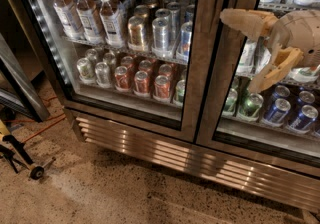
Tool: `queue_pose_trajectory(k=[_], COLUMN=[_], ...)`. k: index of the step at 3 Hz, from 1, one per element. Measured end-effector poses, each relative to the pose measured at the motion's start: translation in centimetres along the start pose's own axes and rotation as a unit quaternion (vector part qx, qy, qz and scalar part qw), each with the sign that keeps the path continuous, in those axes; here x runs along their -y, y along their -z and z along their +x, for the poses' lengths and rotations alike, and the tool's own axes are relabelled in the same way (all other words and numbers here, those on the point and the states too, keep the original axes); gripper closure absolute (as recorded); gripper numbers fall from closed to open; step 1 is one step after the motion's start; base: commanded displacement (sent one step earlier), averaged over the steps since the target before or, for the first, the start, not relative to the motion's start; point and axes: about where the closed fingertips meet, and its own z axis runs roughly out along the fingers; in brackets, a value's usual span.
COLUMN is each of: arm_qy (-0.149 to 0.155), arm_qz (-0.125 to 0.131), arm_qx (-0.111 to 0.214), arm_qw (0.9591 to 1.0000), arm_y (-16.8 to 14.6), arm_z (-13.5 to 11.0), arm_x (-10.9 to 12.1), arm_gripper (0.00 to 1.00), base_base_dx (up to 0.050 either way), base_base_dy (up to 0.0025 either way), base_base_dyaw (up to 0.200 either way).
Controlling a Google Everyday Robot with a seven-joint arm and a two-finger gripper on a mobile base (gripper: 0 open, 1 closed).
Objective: Open left fridge door
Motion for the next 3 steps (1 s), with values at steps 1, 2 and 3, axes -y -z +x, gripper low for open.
queue_pose_trajectory(k=[1, 2, 3], arm_qy=[0.031, 0.031, 0.0], arm_qz=[0.014, 0.014, 0.032], arm_qx=[-0.007, -0.007, -0.002], arm_qw=[0.9994, 0.9994, 0.9995], arm_y=[-0.2, -0.2, 0.2], arm_z=[-5.0, -5.0, -1.0], arm_x=[-0.8, -0.8, 1.0], arm_gripper=[0.0, 0.0, 0.0], base_base_dx=[0.0, 0.0, 0.0], base_base_dy=[0.0, 0.0, 0.0], base_base_dyaw=[0.0, 0.0, 0.0])
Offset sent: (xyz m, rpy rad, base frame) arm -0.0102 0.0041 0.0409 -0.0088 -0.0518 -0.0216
